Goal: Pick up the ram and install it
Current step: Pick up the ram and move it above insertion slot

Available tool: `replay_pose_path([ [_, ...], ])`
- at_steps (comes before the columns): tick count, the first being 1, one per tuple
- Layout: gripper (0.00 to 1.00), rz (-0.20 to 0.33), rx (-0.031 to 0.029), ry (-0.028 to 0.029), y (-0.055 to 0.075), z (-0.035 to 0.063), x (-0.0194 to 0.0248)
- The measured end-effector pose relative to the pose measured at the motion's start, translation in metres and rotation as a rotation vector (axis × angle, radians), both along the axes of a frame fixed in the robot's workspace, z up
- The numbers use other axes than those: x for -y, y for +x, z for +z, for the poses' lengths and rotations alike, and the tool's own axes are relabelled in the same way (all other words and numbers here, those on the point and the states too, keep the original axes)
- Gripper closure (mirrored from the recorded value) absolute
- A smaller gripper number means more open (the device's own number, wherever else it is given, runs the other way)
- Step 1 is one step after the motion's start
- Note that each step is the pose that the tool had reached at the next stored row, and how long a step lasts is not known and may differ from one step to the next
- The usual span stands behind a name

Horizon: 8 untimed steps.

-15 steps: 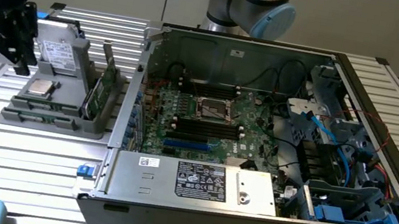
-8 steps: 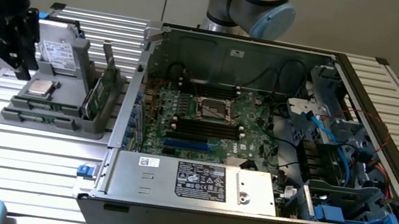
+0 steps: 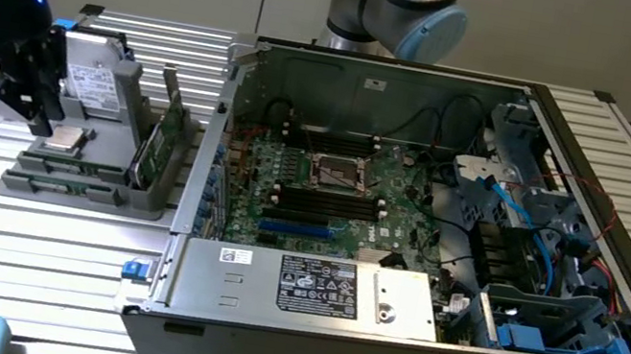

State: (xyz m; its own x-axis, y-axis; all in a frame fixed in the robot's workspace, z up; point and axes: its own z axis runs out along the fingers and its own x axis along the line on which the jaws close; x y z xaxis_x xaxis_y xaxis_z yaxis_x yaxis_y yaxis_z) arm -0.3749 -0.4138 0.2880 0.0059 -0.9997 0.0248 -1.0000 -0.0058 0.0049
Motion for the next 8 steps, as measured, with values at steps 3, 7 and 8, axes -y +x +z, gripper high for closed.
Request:
replay_pose_path([
  [3,0.64,-0.002,-0.0002,-0.0001,0.000,-0.0053,0.0020],
  [7,0.64,-0.003,0.0000,0.0000,0.000,-0.0127,0.0063],
  [8,0.64,-0.003,-0.0001,-0.0001,0.001,-0.0145,0.0065],
])
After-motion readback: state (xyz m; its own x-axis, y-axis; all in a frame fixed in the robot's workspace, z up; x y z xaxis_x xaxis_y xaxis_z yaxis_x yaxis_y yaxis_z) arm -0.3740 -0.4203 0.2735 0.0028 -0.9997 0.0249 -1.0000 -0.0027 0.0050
